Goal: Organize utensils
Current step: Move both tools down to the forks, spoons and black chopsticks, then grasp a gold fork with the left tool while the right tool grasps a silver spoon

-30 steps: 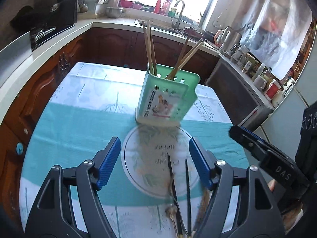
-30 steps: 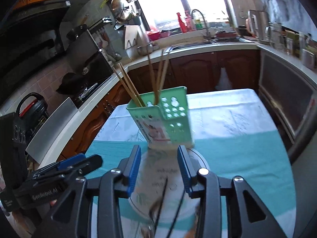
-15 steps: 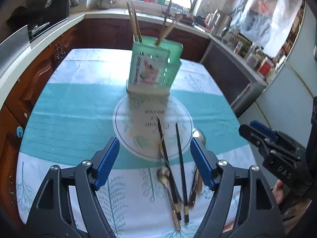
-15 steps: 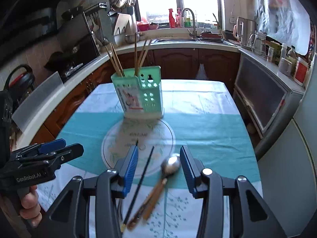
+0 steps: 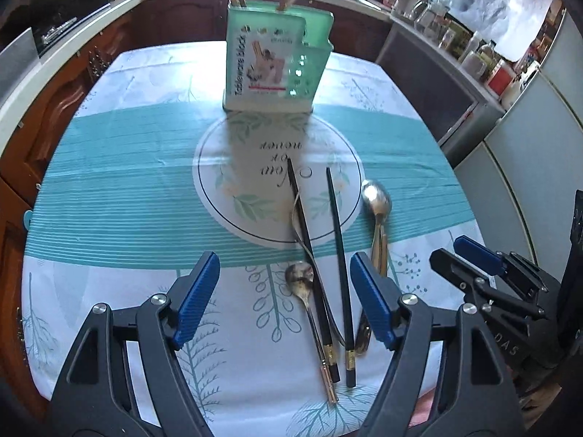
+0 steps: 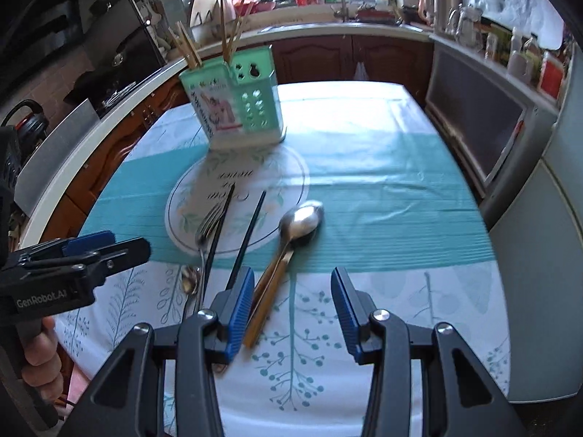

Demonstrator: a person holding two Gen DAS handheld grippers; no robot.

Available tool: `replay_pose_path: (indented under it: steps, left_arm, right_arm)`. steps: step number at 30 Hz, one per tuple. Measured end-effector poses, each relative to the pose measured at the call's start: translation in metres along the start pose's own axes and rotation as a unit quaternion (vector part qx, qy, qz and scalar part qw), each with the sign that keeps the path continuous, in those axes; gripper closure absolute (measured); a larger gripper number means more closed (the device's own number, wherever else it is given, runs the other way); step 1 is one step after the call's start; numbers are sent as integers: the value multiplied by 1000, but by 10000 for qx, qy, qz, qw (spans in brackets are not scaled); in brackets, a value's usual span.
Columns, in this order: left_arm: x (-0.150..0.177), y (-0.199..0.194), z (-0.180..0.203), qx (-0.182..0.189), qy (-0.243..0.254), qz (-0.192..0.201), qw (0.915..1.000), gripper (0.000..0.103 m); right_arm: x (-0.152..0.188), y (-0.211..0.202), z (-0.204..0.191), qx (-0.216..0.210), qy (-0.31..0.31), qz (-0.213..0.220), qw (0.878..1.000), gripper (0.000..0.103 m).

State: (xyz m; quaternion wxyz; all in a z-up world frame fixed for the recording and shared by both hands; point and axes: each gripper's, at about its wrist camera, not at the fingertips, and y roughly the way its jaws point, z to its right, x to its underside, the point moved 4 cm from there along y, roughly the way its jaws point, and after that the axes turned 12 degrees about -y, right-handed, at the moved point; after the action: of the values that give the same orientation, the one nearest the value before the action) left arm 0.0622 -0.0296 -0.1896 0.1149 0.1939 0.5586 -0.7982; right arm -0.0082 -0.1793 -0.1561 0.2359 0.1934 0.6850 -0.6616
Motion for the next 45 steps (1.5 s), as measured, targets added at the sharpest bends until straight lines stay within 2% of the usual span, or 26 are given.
replay_pose_path:
  steps: [7,10,12,18,23,29,34,36,45]
  left_arm:
    - [2,25,-2,40,-193,-421,9989,35]
    - [0,36,-3,31,-225,-511,9984,42]
    - [-3,43,-2,32,-236,-589,9980,52]
    - [-19,67,0,216,-459,-836,9952,67]
    - [-29,89,-1,204,-680,-1196,9903,82]
    - [-33,104,8,67,-565,-1395,9886,83]
    - [-33,109,16,-83,-349,-1334,9904,84]
    - [-33,109,17,-131,-284,-1299,9910,99]
    - [-20,99,10,-94,-224,-1294,9913,100]
  right_arm:
    - [7,13,-3,-238,-32,-173,9996,59]
    - [10,19,-1,-343,35,-238,9991,59]
    - [12,22,2,-370,80,-276,9989,59]
    - [17,31,9,-450,217,-364,9981,59]
    - [18,37,14,-475,283,-436,9975,59]
    - [19,43,15,-522,310,-480,9970,59]
    - [18,45,14,-542,285,-498,9969,59]
    - [18,46,14,-532,284,-499,9969,59]
    - [13,49,12,-602,319,-529,9963,59]
